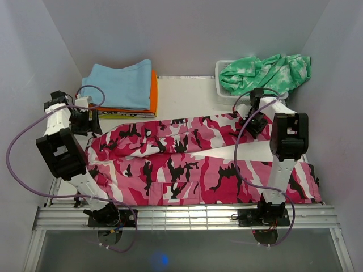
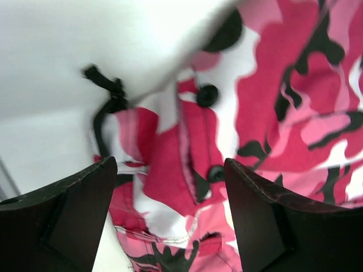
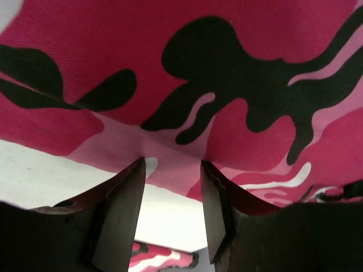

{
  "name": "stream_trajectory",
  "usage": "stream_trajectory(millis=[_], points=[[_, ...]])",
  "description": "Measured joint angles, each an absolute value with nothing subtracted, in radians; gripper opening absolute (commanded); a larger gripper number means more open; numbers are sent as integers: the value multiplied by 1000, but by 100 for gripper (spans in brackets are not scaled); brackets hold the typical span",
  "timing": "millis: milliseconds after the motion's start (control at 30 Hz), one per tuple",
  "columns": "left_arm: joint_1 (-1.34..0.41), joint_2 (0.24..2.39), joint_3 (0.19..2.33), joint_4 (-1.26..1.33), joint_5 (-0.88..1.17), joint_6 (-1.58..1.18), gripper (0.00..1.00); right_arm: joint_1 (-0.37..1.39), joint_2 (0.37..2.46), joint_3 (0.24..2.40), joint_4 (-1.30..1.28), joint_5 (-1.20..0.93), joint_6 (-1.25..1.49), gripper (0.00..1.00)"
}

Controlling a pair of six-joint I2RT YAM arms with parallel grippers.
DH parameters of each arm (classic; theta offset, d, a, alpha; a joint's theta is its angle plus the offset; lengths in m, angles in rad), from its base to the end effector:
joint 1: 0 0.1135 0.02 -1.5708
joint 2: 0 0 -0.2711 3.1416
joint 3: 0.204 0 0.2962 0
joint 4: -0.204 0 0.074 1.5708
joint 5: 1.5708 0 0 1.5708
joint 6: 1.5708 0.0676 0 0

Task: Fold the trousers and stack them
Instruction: Flatten the trousers out

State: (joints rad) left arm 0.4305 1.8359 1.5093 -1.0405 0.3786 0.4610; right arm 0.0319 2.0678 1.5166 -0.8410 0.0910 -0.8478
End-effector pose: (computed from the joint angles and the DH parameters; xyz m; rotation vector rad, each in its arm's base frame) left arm 0.3855 0.1495 0.2049 0.0967 2.7737 -0.3574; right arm 0.4529 0.0083 0.1119 -1.2684 2.7241 -0.2323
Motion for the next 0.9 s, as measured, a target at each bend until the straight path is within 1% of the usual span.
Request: stream_trajectory(millis=[167, 333, 467, 567, 600, 633, 667, 733, 900], points=[[468, 1929, 1574, -976, 385, 403, 88, 43, 2062, 1509, -832, 125, -821, 49], [468, 2038, 1529, -927, 385, 380, 87, 56, 2062, 1542, -896, 116, -797, 50], [468, 2027, 1472, -888, 404, 367, 79, 88, 2053, 1594, -944, 91, -775, 50], [468, 2014, 1449, -867, 421, 364, 66, 117, 2028, 1601, -956, 74, -760, 50], [468, 2012, 1444, -864, 432, 364, 58, 125, 2022, 1601, -962, 68, -757, 50], [467, 2011, 1441, -860, 444, 360, 37, 132, 2016, 1601, -968, 62, -752, 50], [467, 2011, 1438, -861, 453, 352, 26, 138, 2011, 1601, -973, 54, -746, 50], [463, 2007, 1441, -867, 468, 347, 0, 142, 2007, 1604, -980, 44, -737, 50], [444, 1964, 1533, -897, 485, 338, 0, 138, 2007, 1655, -1023, -3, -710, 50]])
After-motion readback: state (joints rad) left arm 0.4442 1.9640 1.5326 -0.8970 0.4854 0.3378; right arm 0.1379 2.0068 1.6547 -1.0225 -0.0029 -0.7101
